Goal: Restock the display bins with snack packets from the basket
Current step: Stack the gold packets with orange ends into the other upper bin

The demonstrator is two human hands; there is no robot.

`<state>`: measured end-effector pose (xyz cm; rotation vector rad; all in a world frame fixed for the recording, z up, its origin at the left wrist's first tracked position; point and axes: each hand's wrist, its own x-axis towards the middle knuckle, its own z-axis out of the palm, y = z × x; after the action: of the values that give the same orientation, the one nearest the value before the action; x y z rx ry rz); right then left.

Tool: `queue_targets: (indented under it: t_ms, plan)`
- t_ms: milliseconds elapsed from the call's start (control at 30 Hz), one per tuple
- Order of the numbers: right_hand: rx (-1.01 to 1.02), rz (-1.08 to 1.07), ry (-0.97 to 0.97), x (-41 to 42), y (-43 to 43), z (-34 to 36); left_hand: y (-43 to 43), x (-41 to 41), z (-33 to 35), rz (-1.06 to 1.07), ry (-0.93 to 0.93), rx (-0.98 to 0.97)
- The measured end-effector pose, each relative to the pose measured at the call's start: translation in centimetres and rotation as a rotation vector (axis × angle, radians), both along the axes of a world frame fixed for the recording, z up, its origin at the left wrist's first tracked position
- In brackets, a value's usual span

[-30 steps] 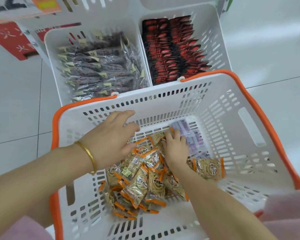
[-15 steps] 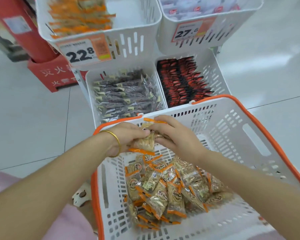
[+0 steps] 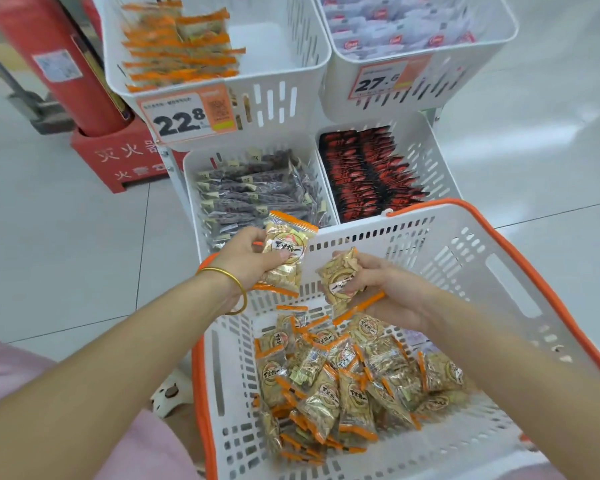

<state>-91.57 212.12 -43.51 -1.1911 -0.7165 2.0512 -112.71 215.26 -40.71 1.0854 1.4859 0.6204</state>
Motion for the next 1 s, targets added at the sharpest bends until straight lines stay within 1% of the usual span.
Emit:
queue_targets:
  t_ms: [133,267,300,367,500,567,667,767,833,933,1000]
  plan:
    - [0.065,0.015,-0.232,1.2,0.7,1.0,0.2,0.3,0.0,0.027,-0.007,0.036]
    - [0.307,0.149,-0.578,1.9,1.3,2.2,0.1,0.7,0.0,0.027,-0.005,0.067]
    - [0.351,0.180,-0.628,1.9,1.4,2.6,0.0,0.8,0.0,0.016,-0.004,0.080]
    - [0.412,0.184,-0.648,1.6,1.5,3.5,0.0,1.0,0.0,0.003,-0.025,0.100]
    - [0.496,0.021,-0.594,0.5,1.7,4.7,-0.1,1.5,-0.6,-0.038,-0.044,0.097]
    - [0.552,-0.034,-0.625,0.1,1.6,5.1,0.0,1.7,-0.8,-0.041,-0.054,0.086]
    - [0.628,-0.118,-0.692,-0.5,1.4,5.6,-0.4,2.1,-0.3,-0.080,-0.144,0.050]
    - [0.699,-0.196,-0.727,-0.7,1.5,5.6,-1.2,2.4,0.5,-0.194,-0.133,0.072]
    - [0.751,-0.202,-0.743,-1.1,1.5,5.4,-1.7,2.9,0.9,-0.246,-0.131,0.099]
    - [0.824,-0.195,-0.832,-1.6,1.5,5.2,-2.2,3.5,1.2,-0.258,-0.094,0.139]
    - [0.780,-0.176,-0.835,-1.2,1.8,5.5,-2.0,3.5,1.4,-0.229,-0.128,0.159]
